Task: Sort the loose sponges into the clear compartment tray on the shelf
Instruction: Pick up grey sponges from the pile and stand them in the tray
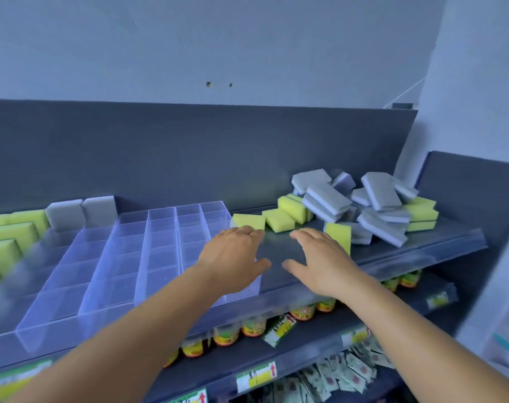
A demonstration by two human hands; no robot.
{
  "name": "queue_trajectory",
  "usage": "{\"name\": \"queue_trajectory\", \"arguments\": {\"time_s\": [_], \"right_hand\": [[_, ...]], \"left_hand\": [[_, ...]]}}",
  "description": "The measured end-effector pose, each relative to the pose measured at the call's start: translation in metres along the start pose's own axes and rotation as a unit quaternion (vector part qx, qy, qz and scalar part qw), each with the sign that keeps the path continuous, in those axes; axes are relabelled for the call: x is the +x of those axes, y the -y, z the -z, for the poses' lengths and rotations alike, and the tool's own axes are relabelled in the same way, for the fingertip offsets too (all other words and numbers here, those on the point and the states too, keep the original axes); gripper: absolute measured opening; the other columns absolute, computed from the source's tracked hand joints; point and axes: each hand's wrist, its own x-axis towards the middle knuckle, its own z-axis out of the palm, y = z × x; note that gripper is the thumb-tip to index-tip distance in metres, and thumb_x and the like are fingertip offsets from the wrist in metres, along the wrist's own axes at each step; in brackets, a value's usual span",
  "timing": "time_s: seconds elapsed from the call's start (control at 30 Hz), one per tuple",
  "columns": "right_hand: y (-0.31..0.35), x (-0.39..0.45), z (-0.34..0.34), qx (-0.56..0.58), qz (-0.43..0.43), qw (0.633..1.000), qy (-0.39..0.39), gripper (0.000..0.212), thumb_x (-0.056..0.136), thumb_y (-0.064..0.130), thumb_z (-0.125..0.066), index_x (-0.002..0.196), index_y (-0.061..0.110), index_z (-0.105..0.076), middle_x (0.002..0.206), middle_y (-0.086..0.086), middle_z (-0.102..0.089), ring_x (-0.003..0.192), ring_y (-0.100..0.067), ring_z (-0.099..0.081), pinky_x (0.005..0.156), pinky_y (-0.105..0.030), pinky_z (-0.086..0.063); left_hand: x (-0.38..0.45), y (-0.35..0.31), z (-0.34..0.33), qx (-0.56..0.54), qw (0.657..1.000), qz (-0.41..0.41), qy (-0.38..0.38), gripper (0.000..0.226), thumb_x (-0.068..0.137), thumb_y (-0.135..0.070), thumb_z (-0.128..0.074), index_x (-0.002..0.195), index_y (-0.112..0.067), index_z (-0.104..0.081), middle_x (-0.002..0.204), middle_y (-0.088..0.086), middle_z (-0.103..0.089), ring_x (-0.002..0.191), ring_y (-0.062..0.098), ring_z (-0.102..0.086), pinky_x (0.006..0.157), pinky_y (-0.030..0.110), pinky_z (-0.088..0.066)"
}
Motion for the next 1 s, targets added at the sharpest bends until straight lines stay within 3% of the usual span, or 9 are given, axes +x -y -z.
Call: {"name": "queue_trajectory", "arguments": {"time_s": [0.37,0.5,0.77,1.0], "right_hand": [[-0.110,0.023,0.024,0.032,-0.063,0.997,-0.023,0.059,0.092,0.042,-0.052,0.143,0.019,-0.032,0.146,-0.001,-0.037,0.133,-0.022,-0.036,0.103,-0.034,-0.035],[-0.126,0.048,0.029,0.040,-0.080,0.995,-0.035,0.060,0.093,0.041,-0.052,0.144,0.018,-0.030,0.147,-0.004,-0.036,0.133,-0.024,-0.035,0.104,-0.034,-0.033],[-0.138,0.119,0.031,0.022,-0.100,0.994,-0.049,0.069,0.092,0.042,-0.051,0.148,0.018,-0.020,0.152,-0.003,-0.030,0.139,-0.023,-0.028,0.108,-0.035,-0.031],[-0.147,0.173,0.026,0.023,-0.138,0.990,-0.026,0.075,0.091,0.054,-0.045,0.148,0.012,-0.021,0.151,-0.007,-0.033,0.138,-0.027,-0.030,0.108,-0.038,-0.032]], "left_hand": [[0.093,-0.075,-0.026,-0.024,0.999,-0.021,-0.006,0.060,0.093,-0.045,-0.049,0.145,-0.019,-0.032,0.140,0.002,-0.048,0.127,0.024,-0.046,0.099,0.037,-0.043],[0.128,-0.072,-0.031,-0.039,0.999,-0.002,0.001,0.059,0.094,-0.044,-0.049,0.144,-0.018,-0.032,0.136,0.003,-0.049,0.124,0.024,-0.047,0.088,0.036,-0.043],[0.196,-0.044,-0.048,-0.035,0.999,0.011,0.009,0.064,0.094,-0.044,-0.047,0.148,-0.018,-0.023,0.145,0.001,-0.041,0.131,0.022,-0.042,0.092,0.035,-0.041],[0.242,-0.028,-0.065,-0.043,0.999,-0.002,0.019,0.063,0.094,-0.045,-0.044,0.147,-0.016,-0.025,0.138,0.004,-0.047,0.127,0.024,-0.044,0.091,0.036,-0.043]]}}
